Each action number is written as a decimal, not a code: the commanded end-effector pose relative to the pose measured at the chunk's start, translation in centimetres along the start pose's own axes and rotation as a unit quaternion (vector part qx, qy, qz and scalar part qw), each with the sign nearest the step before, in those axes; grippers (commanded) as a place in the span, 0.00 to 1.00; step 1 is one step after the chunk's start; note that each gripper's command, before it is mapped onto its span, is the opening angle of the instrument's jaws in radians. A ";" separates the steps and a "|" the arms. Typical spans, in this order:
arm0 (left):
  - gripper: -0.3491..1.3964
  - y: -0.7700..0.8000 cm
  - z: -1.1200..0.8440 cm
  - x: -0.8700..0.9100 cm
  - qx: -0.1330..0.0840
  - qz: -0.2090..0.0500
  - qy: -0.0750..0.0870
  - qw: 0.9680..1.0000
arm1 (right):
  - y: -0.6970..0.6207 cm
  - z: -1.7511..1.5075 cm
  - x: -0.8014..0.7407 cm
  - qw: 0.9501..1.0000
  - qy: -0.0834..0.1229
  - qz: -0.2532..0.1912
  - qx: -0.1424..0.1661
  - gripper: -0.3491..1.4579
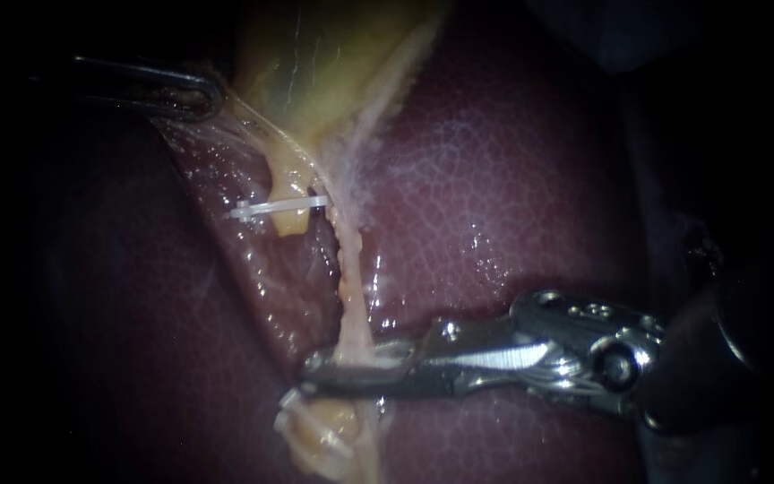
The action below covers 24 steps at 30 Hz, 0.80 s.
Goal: Going back first clip right tube
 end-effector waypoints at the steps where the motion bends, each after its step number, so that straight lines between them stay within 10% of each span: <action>1: 0.00 0.00 0.00 0.00 0.000 0.000 0.000 1.000 | 0.00 0.00 0.00 1.000 -0.001 0.000 0.003 0.00; 5: 0.00 0.00 0.00 0.00 0.000 0.000 0.000 1.000 | 0.04 0.02 -0.02 1.000 -0.009 0.000 0.019 0.00; 12: 0.00 0.00 0.00 0.01 0.000 0.000 0.000 1.000 | 0.41 0.09 -0.19 0.999 -0.007 -0.040 0.013 0.42; 19: 0.00 0.01 0.01 0.02 -0.002 0.001 0.000 1.000 | 0.96 0.08 -0.41 0.996 -0.004 -0.092 0.006 0.47; 24: 0.00 0.01 0.00 0.02 -0.001 0.001 0.000 1.000 | 1.04 -0.07 -0.40 0.988 -0.005 -0.155 0.008 0.47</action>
